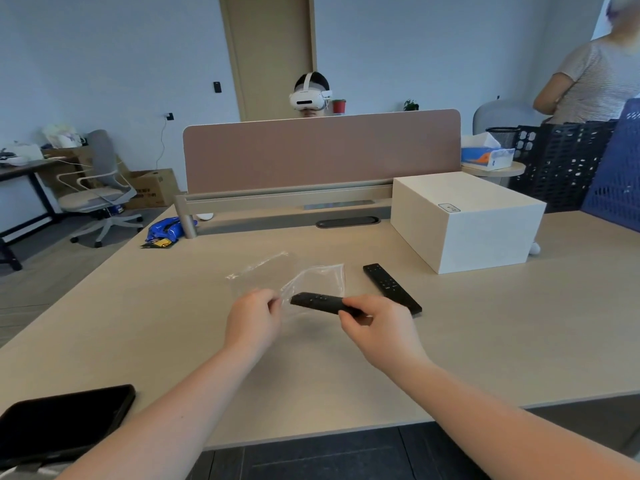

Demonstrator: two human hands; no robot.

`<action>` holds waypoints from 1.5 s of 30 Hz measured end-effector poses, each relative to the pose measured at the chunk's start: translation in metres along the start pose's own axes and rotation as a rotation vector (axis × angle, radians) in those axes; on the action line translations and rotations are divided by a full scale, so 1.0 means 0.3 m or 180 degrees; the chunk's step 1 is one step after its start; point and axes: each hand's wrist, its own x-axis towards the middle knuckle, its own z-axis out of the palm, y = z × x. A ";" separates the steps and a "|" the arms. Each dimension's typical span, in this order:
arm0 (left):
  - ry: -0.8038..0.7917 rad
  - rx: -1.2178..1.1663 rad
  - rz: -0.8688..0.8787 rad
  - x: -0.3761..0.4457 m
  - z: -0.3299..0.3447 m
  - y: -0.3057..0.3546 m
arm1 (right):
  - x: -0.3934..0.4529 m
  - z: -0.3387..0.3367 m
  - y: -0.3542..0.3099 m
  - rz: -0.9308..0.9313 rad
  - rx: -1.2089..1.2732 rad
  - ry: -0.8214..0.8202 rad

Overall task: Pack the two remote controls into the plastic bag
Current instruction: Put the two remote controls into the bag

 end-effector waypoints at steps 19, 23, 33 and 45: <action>-0.0378 0.0216 0.0332 -0.001 0.017 -0.023 | 0.217 0.317 0.088 -0.0046 -0.1030 -0.1039; -0.0409 0.0207 0.0382 -0.004 0.026 -0.039 | 0.238 0.366 0.112 -0.0315 -0.1151 -0.1245; -0.0454 0.0304 0.0282 -0.003 0.024 -0.050 | 0.232 0.363 0.110 -0.0374 -0.1348 -0.1326; -0.0367 0.0285 0.0302 -0.019 0.018 -0.029 | 0.136 0.026 0.347 0.1231 -0.1957 0.0146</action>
